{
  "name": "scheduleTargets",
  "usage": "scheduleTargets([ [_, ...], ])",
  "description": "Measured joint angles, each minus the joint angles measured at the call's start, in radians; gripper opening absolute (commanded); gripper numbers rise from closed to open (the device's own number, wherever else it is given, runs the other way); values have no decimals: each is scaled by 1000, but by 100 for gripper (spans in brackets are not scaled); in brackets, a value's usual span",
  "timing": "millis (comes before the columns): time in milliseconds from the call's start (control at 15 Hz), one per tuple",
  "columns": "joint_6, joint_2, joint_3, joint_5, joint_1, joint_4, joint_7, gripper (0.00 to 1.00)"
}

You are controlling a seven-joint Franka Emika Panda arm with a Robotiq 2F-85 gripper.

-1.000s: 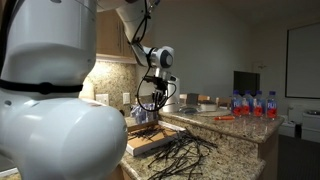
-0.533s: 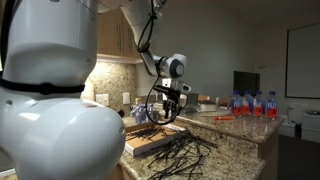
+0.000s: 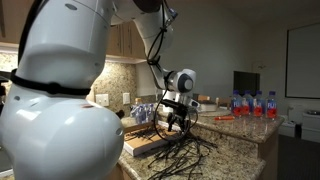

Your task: Put some of the zip ties on the counter on the box

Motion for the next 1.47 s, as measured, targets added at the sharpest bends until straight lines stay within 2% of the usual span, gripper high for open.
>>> scheduleTargets([
  [267,60,71,-3,-20,1,-11,-49,100],
  [667,261,166,0,-79,6,-19,-57,100],
  [1000,365,171,15,-91,13,5,-57,100],
  [1467,381,202,16,-92,21,66,-57,100],
])
